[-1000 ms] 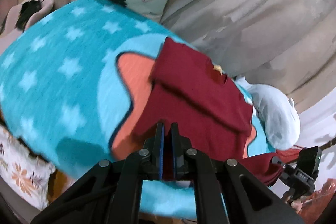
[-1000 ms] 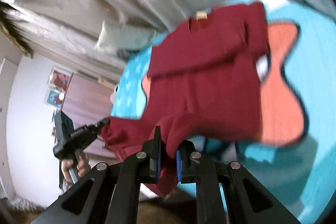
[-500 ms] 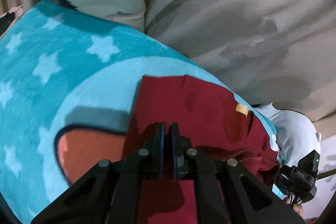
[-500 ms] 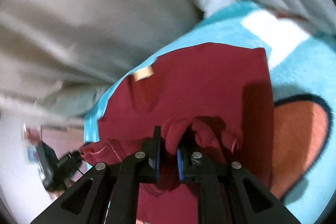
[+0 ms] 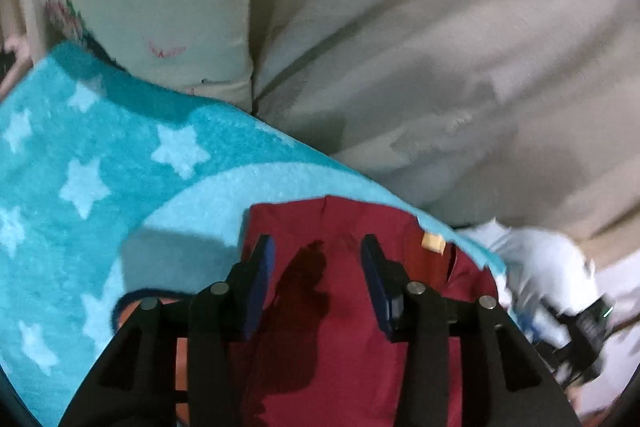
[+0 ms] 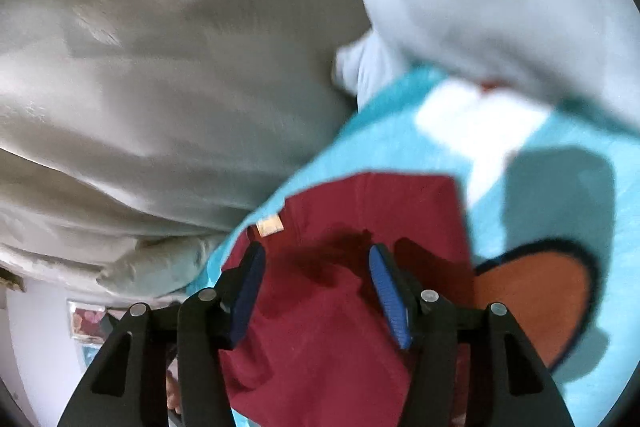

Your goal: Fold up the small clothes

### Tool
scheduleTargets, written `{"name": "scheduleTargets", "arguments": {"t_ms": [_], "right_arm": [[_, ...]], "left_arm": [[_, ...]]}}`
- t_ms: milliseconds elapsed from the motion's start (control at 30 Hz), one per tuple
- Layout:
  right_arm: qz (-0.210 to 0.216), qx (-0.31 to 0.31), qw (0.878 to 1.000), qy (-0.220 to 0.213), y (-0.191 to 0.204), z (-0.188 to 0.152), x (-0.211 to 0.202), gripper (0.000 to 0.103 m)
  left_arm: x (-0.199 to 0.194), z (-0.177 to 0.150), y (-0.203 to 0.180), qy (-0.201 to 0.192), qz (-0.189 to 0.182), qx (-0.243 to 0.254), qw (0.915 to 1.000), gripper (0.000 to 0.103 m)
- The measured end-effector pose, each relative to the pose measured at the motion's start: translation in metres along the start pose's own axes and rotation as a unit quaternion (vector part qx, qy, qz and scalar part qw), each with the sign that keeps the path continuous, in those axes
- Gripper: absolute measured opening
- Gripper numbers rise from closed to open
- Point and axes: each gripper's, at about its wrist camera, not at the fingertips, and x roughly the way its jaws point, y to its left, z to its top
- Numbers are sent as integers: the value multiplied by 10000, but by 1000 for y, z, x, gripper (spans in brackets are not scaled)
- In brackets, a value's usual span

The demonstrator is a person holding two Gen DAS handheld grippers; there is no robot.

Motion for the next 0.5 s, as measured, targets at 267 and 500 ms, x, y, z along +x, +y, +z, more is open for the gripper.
{"name": "scheduleTargets", "arguments": {"t_ms": [267,500], "right_arm": [[-202,-1459,9875,567,62,-47,27,59],[-1530,-1793,9703,552,37,-26,94,43]], "left_arm": [[11,-53,-33,247,58,849,9961,59],[51,-45,15,284,753,237,9965,59]]}}
